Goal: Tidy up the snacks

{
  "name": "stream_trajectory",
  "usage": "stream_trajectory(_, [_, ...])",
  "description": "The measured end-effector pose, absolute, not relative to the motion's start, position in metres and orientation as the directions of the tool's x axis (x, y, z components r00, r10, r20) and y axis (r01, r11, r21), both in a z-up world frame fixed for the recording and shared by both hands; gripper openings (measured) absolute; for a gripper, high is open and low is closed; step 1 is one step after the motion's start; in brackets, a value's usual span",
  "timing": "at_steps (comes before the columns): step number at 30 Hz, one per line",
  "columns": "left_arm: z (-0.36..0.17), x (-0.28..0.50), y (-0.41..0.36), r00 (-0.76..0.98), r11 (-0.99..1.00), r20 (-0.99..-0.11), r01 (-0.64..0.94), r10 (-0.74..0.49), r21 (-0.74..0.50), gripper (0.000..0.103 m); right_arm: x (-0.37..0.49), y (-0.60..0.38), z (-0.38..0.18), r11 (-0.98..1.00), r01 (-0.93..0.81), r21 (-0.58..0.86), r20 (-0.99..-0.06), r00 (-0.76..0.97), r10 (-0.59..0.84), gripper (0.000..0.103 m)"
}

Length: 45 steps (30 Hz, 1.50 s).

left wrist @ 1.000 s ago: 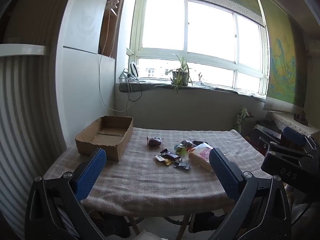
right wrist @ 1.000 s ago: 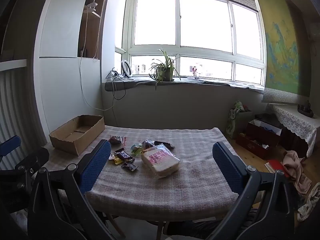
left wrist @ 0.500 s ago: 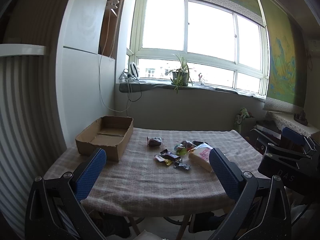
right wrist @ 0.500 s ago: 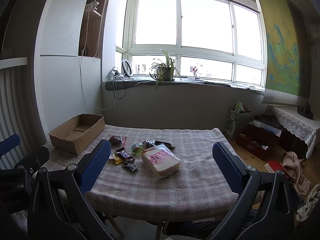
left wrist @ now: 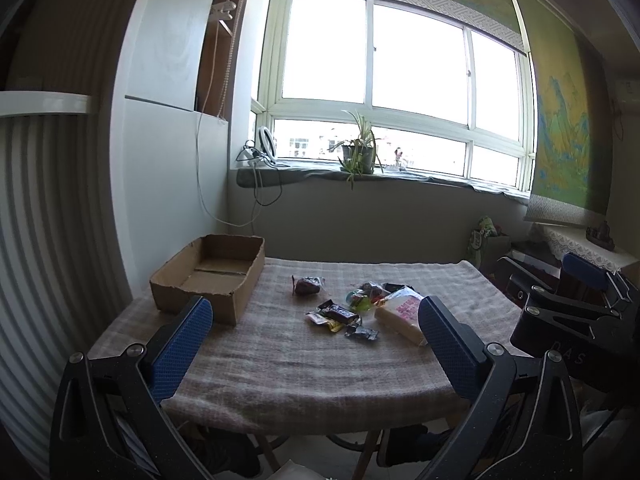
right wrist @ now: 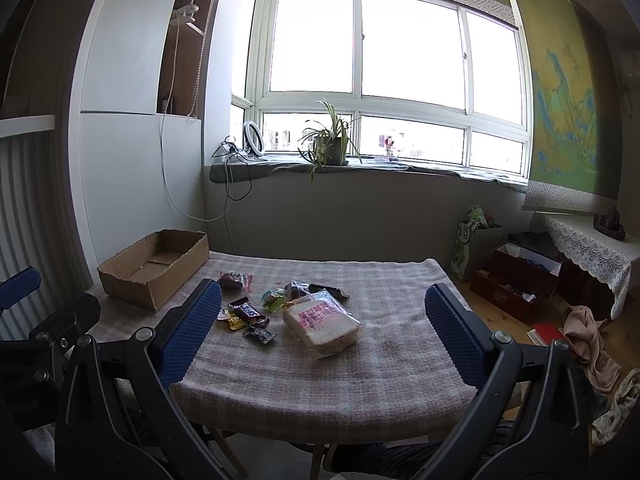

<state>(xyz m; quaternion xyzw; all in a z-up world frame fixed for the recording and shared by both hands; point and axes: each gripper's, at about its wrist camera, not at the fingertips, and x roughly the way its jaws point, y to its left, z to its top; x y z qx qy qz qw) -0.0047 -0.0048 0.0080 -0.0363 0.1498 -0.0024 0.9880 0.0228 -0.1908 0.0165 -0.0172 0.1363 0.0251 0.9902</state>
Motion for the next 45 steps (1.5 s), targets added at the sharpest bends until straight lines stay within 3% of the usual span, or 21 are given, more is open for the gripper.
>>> stream_trajectory(35, [0.006,-0.006,-0.008,0.956,0.998,-0.294,0.002,-0.022,-0.067,0.103,0.022,-0.191,0.015,0.998,-0.057,-0.03,-0.27,0.962,0.047,0.103])
stream_trajectory(45, [-0.001,0.005,-0.008,0.947,0.998,-0.319,0.01,-0.032,-0.07,0.102,0.038,-0.197,0.006,0.998,-0.054,-0.033,-0.306,0.951,0.041,0.103])
